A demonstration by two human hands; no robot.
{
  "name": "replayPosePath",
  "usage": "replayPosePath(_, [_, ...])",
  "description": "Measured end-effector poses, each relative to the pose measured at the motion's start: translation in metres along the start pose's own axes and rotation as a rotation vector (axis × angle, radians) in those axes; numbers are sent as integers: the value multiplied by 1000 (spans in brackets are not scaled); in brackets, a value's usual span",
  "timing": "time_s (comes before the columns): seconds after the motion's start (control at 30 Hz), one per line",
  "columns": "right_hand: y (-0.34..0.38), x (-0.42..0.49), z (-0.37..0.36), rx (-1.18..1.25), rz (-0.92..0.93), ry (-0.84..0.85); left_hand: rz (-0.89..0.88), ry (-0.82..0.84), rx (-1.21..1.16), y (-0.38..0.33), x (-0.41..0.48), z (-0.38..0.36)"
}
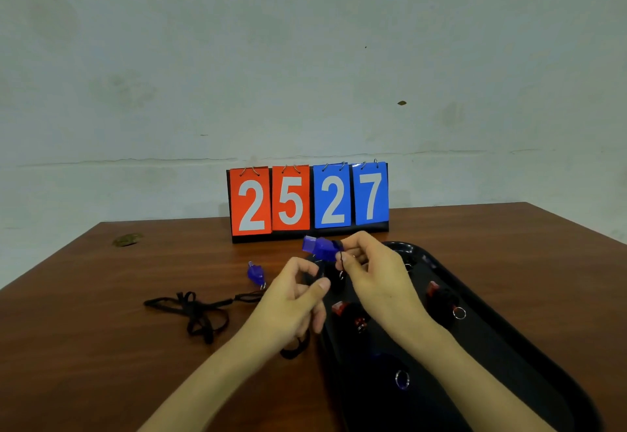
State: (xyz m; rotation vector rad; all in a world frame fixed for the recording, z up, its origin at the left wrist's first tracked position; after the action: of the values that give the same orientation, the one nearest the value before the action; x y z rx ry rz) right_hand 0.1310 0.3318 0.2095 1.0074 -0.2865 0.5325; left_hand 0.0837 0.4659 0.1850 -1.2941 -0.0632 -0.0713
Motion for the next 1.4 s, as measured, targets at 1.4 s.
replayPosePath(1.4, [11,-1,4,426,-38,351,53,135,-207,-4,-2,28])
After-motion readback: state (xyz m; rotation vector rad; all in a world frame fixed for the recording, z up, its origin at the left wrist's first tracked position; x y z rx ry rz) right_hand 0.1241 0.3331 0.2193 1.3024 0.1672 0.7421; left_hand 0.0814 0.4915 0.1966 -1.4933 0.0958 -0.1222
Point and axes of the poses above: each hand's wrist, its own x-axis towards the middle knuckle, its own z-axis out of the back of the hand, y = z × x, the point moved 3 cm from there along x, towards the middle knuckle, and after that the axes turned 4 degrees about z, right-handed, at the moved point
